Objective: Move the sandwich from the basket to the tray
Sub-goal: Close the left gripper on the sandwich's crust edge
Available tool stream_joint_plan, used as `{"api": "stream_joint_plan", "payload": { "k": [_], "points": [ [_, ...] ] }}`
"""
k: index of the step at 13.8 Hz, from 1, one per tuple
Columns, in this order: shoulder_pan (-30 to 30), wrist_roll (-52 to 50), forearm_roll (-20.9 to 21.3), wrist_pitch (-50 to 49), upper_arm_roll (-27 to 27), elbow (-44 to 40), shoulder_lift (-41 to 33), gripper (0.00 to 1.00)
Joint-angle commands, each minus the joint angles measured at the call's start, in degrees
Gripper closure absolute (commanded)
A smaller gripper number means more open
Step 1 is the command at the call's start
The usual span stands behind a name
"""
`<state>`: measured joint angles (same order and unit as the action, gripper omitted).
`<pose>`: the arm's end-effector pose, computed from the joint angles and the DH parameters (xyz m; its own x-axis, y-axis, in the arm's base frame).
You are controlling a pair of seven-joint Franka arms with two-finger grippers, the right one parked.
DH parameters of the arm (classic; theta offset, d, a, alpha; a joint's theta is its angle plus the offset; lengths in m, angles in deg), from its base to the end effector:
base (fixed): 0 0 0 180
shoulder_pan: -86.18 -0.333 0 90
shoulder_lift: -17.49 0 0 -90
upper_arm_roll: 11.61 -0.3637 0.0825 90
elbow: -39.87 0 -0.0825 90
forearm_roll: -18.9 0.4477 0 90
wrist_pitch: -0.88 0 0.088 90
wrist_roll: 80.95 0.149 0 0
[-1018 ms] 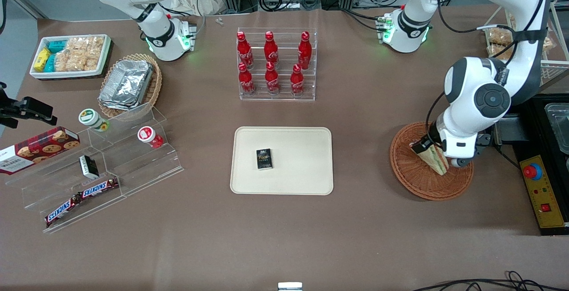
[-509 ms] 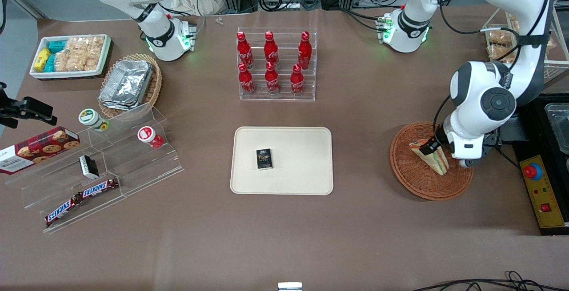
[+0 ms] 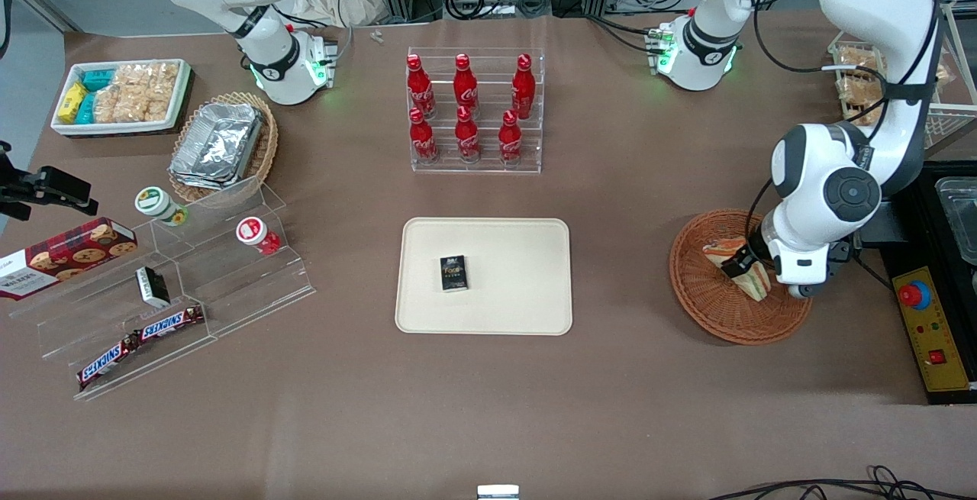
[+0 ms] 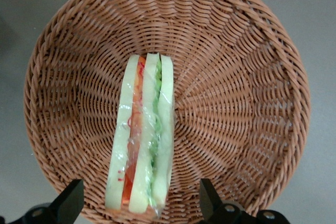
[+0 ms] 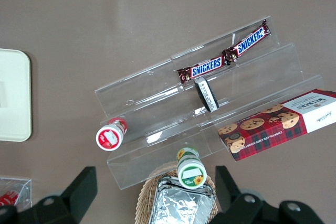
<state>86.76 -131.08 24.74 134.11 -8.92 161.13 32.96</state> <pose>0.6217 -0.0307 0.2383 0.7338 0.6794 0.0040 0.6772 -0.7309 -0.0846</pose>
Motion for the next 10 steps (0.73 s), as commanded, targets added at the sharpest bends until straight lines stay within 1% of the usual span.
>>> {"api": "stream_joint_plan", "payload": {
  "k": [1,7,8,9,10],
  "points": [
    [-1.54,-0.24,2.06,1.42,0.3,0.73,0.34,0.01],
    [-2.25,-0.32,2.07,5.54,0.3,0.81,3.59,0.02],
    [-2.42,-0.32,2.07,6.07,0.3,0.81,3.95,0.06],
    [-2.51,-0.24,2.07,6.08,0.3,0.73,4.21,0.15],
    [-2.51,-0.24,2.07,6.08,0.3,0.73,4.21,0.19]
  ]
}}
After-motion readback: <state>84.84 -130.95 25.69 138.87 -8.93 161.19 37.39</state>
